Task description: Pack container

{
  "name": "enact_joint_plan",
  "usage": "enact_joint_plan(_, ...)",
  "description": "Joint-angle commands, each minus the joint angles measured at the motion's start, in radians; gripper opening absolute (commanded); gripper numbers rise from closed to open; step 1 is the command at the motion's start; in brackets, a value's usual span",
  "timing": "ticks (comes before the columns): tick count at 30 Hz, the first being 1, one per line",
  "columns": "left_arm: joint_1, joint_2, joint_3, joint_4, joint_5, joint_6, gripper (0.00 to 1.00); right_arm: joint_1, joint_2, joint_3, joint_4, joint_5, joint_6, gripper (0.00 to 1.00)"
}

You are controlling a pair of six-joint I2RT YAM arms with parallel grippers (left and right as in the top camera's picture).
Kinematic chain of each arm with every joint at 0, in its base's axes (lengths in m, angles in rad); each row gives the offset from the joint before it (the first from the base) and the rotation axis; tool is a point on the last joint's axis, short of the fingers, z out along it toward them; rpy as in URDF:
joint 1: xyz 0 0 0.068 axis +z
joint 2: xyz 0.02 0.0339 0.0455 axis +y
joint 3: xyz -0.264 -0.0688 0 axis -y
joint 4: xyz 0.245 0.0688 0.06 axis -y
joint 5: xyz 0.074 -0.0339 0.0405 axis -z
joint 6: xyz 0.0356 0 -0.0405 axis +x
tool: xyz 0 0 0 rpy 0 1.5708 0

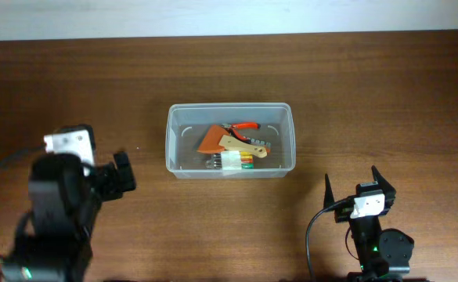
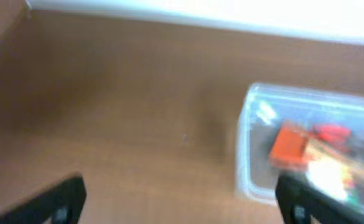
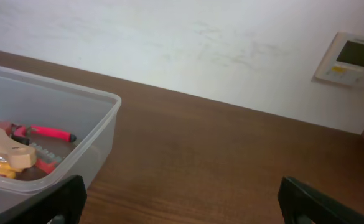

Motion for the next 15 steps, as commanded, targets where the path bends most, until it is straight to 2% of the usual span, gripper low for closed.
enact_joint_plan(1,-0.005,-0.147,-0.171,0.162,0.070,0.006,0.99,-0.003,-0.010,-0.005,-0.008,0.012,0.004,0.99)
enact_joint_plan(3,-0.005,-0.232,-0.282,0.301,0.080,0.006,0.99,-0.003,-0.010,-0.005,-0.008,0.012,0.004,0.99)
enact_joint_plan(6,-0.005,-0.335,-0.409,0.428,0.080,0.006,0.99,-0.003,-0.010,-0.005,-0.008,0.012,0.004,0.99)
enact_joint_plan(15,-0.005,-0.562,-0.636,0.550,0.080,0.010,0.99,-0.003,-0.010,-0.005,-0.008,0.012,0.004,0.99)
